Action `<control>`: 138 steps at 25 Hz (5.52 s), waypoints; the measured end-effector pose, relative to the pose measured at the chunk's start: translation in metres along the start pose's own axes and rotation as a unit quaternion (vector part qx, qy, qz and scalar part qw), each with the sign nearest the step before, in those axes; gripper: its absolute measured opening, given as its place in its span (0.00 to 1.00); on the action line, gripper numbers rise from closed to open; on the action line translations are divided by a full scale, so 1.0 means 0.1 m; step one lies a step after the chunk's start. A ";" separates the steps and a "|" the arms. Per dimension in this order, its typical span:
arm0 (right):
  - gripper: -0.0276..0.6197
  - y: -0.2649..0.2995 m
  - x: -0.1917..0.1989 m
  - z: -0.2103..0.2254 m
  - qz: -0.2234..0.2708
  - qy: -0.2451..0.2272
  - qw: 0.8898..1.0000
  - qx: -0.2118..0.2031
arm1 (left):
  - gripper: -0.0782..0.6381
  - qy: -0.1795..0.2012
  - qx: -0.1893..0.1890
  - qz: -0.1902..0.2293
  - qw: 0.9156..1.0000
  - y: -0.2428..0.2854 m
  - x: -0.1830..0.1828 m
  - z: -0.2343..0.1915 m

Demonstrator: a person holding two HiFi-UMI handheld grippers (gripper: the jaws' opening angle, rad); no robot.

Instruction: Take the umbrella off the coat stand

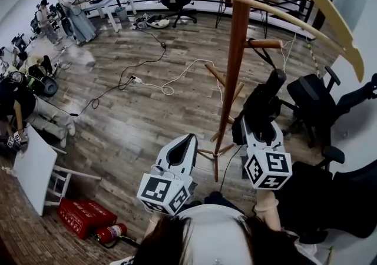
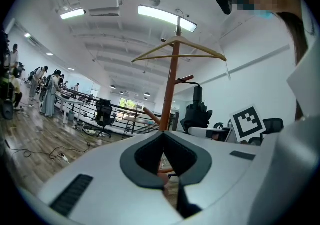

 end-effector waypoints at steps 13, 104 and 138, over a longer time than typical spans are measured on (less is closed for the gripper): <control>0.43 -0.19 -0.10 0.06 0.012 0.001 1.000 0.018 | 0.12 -0.006 0.019 0.002 1.000 -0.07 -0.01 0.12; 0.42 -1.62 0.12 -0.84 0.032 -0.025 0.994 0.101 | 0.12 -0.009 0.140 -0.020 0.990 -1.22 0.12 0.42; 0.42 -1.89 0.03 -0.61 0.028 -0.030 0.998 0.039 | 0.12 -0.013 0.126 -0.010 0.992 -1.06 0.16 1.07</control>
Point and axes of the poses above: the fingertips, and each gripper's own axes: y forward along the fingers, z to its right, x out of its underside, the point moved 1 cm from there along -y, backward along the fingers, and after that the axes turned 1 degree about z, right-handed, at the moved point
